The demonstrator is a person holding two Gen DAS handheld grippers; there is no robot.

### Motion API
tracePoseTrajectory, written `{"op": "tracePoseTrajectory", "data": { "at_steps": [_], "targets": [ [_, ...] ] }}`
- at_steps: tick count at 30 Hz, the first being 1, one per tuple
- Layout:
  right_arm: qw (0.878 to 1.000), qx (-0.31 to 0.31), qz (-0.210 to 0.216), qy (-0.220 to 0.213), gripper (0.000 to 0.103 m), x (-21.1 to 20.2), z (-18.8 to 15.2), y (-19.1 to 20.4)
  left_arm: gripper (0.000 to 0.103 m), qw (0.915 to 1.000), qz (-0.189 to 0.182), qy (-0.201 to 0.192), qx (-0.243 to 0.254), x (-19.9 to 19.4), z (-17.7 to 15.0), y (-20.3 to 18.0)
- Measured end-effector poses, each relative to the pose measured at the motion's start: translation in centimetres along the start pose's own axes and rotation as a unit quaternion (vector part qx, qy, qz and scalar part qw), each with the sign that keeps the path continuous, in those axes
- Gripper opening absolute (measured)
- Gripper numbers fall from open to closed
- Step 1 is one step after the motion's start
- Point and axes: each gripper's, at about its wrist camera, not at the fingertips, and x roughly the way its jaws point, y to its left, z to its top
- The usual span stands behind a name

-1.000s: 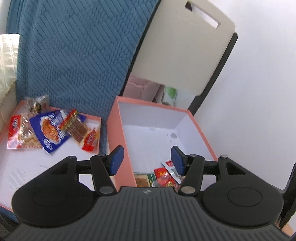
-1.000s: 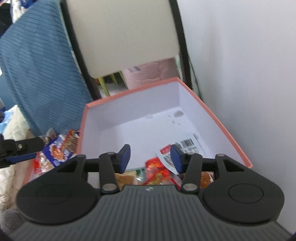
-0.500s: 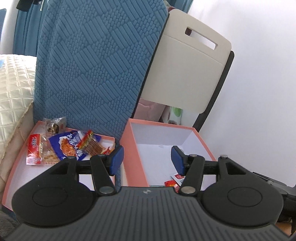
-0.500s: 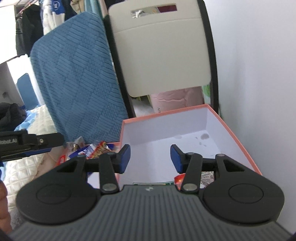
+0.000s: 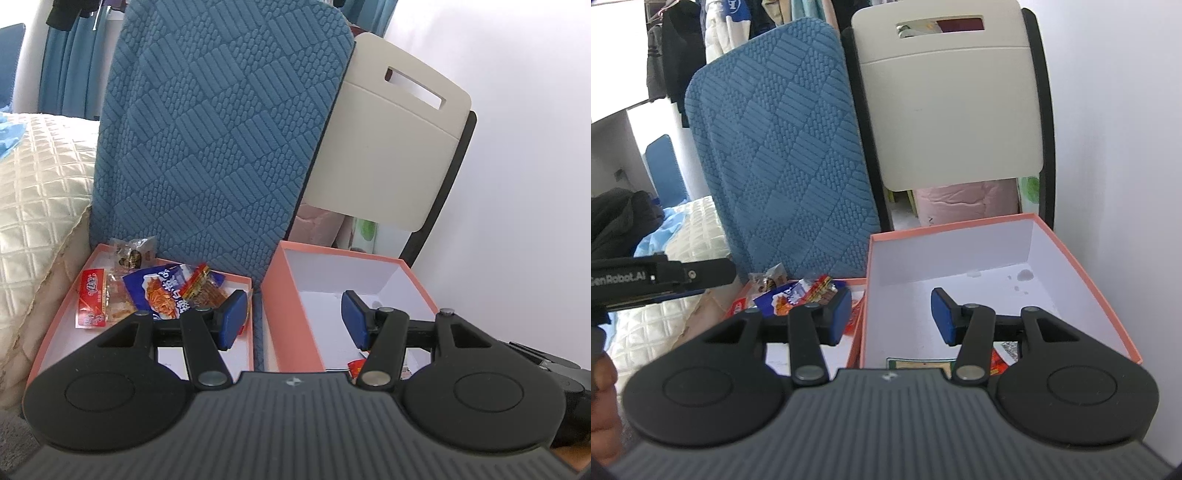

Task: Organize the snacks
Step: 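Move both open grippers back over the snack tray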

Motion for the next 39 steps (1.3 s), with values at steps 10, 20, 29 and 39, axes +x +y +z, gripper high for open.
{"op": "tracePoseTrajectory", "data": {
  "at_steps": [10,20,29,39],
  "targets": [
    [1.000,-0.011,0.010,0.009,0.050,0.6,-1.3,2.6,0.062,0.9999,0.010,-0.003,0.000,-0.6,-0.8,1.5],
    [0.999,-0.029,0.022,0.028,0.050,1.2,-3.2,5.0,0.062,0.9998,0.014,0.002,-0.012,-0.9,-1.7,3.7],
    [0.998,-0.038,0.026,0.034,0.050,1.4,-4.8,6.9,0.062,0.9995,0.019,0.007,-0.025,-1.3,-2.7,5.9],
    [0.998,-0.046,0.019,0.044,0.050,1.5,-6.2,9.0,0.062,0.9990,0.019,0.015,-0.038,-2.1,-3.8,8.2]
  ]
}}
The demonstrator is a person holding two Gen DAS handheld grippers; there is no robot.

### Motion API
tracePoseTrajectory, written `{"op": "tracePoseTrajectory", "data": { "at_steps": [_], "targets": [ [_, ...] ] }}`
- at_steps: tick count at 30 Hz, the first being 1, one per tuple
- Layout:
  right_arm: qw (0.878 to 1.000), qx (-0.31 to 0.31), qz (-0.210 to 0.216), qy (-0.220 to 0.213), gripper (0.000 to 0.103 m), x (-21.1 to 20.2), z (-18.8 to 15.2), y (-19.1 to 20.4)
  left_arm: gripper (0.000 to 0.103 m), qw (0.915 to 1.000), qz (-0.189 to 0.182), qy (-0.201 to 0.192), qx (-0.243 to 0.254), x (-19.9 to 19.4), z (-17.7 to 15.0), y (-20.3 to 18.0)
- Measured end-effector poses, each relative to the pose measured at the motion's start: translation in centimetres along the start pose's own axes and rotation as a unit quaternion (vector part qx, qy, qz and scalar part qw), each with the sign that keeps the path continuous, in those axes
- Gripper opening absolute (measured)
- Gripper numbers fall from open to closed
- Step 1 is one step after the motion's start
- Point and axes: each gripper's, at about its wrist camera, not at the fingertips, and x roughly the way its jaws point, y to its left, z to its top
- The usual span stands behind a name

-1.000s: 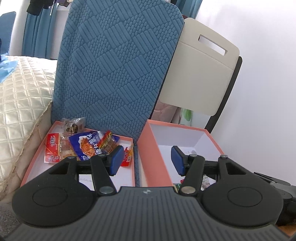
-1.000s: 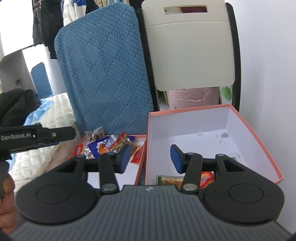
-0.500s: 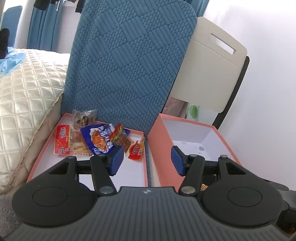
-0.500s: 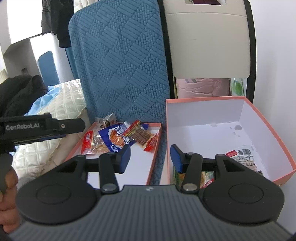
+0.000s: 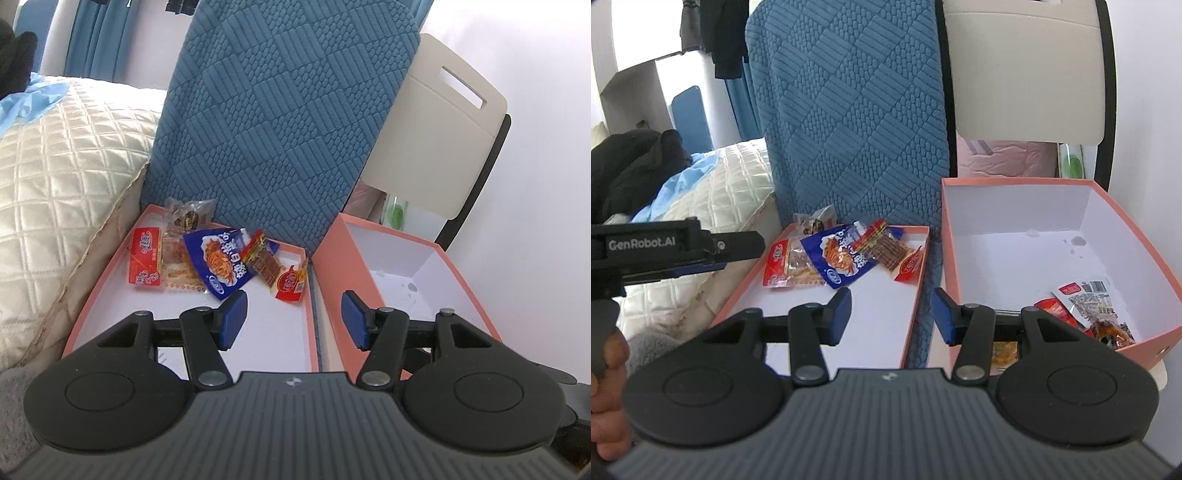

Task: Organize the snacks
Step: 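Move both open grippers back over the snack tray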

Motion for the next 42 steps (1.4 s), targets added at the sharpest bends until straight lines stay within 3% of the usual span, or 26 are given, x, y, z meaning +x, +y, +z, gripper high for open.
{"op": "tracePoseTrajectory", "data": {
  "at_steps": [13,30,42],
  "targets": [
    [1.000,-0.017,0.000,0.020,0.050,0.9,-1.8,2.6,0.062,0.9997,0.004,0.015,-0.018,0.3,-1.6,3.0],
    [0.998,-0.051,-0.017,0.020,0.050,6.5,-2.0,3.5,0.062,0.9995,0.004,0.017,-0.027,7.9,-0.4,6.5],
    [0.999,-0.038,-0.020,0.018,0.050,10.3,-1.2,3.0,0.062,0.9995,0.000,0.024,-0.022,11.9,0.4,7.3]
  ]
}}
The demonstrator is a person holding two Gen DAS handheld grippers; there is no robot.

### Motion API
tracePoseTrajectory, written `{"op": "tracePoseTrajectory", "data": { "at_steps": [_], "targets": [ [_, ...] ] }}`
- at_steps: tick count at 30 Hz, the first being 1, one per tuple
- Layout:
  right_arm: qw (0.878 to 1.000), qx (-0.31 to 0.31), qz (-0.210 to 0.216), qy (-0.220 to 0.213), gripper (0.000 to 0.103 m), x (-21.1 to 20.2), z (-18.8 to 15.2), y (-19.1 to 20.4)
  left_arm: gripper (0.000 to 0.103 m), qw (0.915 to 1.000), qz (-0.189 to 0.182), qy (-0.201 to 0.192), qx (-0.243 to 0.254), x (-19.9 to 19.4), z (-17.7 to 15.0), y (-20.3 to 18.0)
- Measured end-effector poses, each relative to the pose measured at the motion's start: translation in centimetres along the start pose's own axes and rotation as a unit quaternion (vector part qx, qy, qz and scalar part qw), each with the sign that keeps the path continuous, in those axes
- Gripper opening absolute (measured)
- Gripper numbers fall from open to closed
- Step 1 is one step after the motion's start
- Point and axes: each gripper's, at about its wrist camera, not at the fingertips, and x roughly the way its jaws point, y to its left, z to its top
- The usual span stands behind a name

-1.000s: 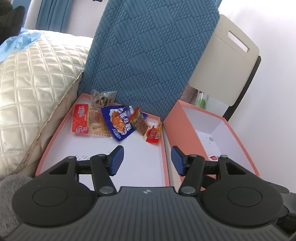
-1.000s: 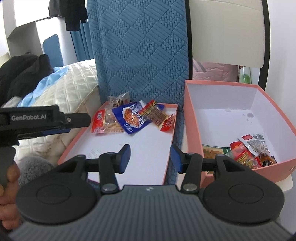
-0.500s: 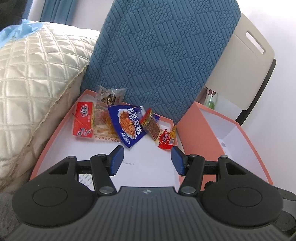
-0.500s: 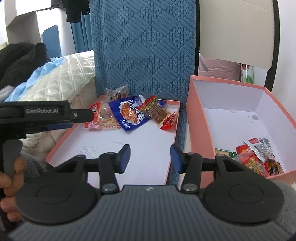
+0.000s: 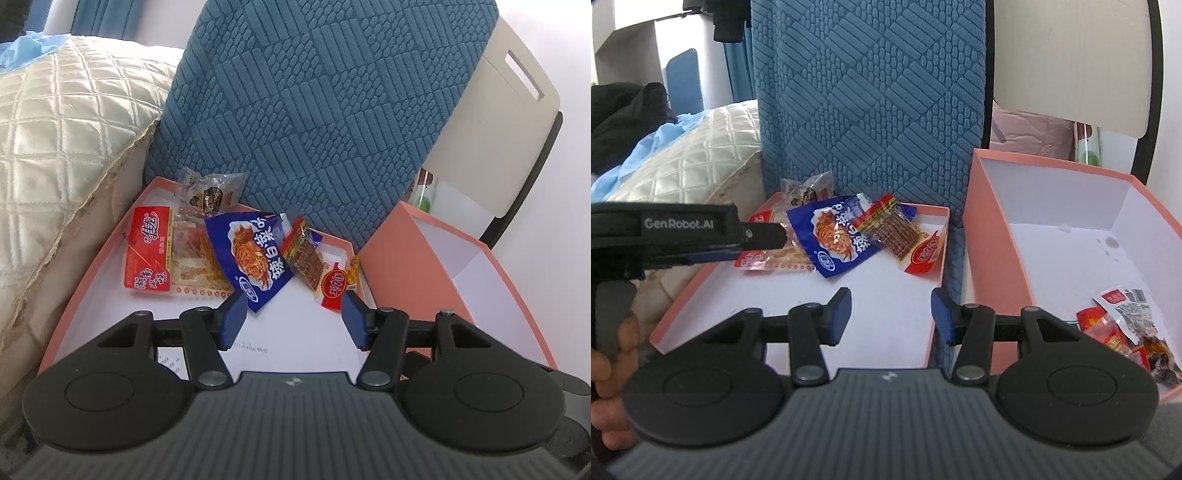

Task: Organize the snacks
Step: 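Move both open grippers back over the snack tray, then grasp the blue printed packet with left gripper while right grasps a red-topped strip packet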

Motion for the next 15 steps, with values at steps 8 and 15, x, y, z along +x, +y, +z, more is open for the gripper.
{"op": "tracePoseTrajectory", "data": {
  "at_steps": [8,15],
  "targets": [
    [1.000,-0.019,0.010,-0.008,0.050,2.1,1.0,0.6,0.062,0.9999,-0.007,0.010,-0.001,2.5,1.5,1.1],
    [1.000,-0.022,0.017,-0.001,0.050,3.9,1.7,0.7,0.062,0.9996,0.001,0.026,-0.006,4.7,2.5,2.1]
  ]
}}
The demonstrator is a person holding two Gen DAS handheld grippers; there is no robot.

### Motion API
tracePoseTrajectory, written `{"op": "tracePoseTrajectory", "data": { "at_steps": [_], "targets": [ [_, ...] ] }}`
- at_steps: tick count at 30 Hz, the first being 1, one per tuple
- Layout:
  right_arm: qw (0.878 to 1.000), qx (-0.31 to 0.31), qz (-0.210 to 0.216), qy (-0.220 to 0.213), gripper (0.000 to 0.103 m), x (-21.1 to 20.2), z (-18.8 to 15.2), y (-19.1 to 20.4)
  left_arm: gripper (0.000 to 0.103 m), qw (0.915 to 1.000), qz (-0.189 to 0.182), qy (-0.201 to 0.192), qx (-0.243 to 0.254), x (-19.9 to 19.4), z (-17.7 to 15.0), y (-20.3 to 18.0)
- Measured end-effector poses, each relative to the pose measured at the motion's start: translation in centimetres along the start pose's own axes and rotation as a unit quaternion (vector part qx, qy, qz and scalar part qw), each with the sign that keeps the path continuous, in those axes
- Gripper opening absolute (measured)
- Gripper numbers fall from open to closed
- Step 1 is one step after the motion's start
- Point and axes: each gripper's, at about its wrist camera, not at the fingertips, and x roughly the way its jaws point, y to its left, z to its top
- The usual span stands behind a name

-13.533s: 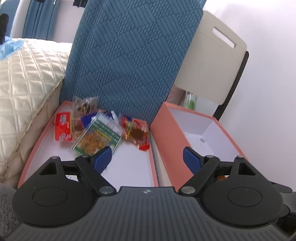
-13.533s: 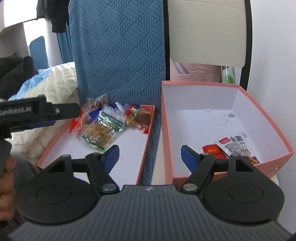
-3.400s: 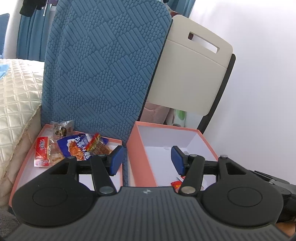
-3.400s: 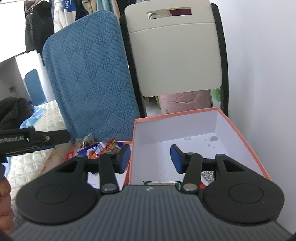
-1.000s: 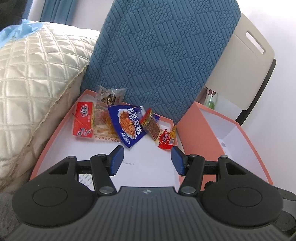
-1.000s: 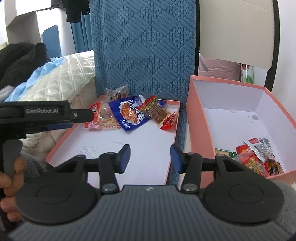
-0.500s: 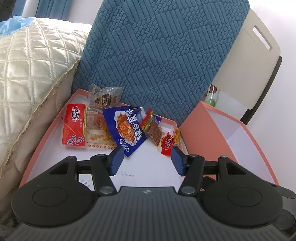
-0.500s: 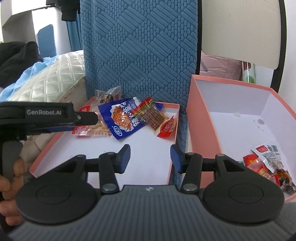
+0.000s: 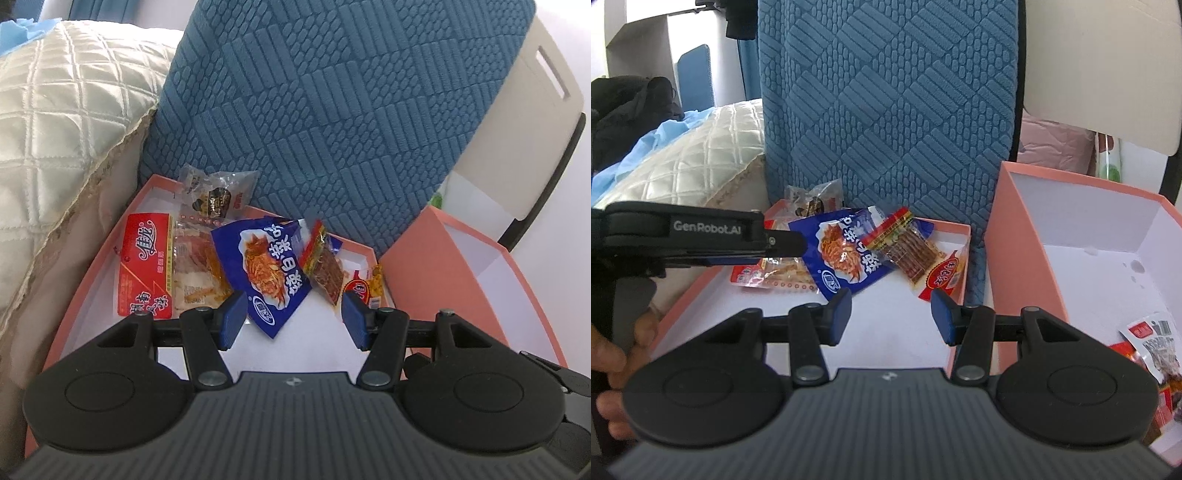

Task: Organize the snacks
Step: 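Grasp the blue printed packet with left gripper while right grasps a red-topped strip packet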

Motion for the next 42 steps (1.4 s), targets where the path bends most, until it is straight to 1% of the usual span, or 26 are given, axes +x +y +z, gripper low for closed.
{"op": "tracePoseTrajectory", "data": {
  "at_steps": [8,17,23,27,34,39,42],
  "targets": [
    [1.000,0.011,0.011,0.011,0.050,2.0,0.7,-0.5,0.062,0.9998,-0.002,0.018,-0.005,2.2,1.4,0.7],
    [1.000,0.004,-0.001,0.023,0.050,5.0,2.0,-0.5,0.062,0.9995,-0.001,0.030,-0.007,4.5,2.9,1.8],
    [0.999,0.009,-0.006,0.037,0.050,6.8,2.7,-0.8,0.062,0.9992,-0.007,0.037,-0.011,6.0,4.0,2.6],
    [0.999,0.014,-0.010,0.044,0.050,8.0,3.1,-1.2,0.062,0.9991,-0.003,0.042,-0.008,7.3,4.9,2.8],
    [0.998,0.025,-0.016,0.061,0.050,10.4,3.7,-2.3,0.062,0.9985,-0.020,0.051,-0.010,9.0,6.6,3.3],
    [0.997,0.027,-0.019,0.072,0.050,11.9,4.2,-3.1,0.062,0.9987,-0.017,0.048,0.000,9.7,7.6,3.4],
    [0.996,0.025,-0.008,0.087,0.050,13.1,4.4,-3.2,0.062,0.9990,-0.015,0.042,-0.002,9.8,8.2,3.9]
  ]
}}
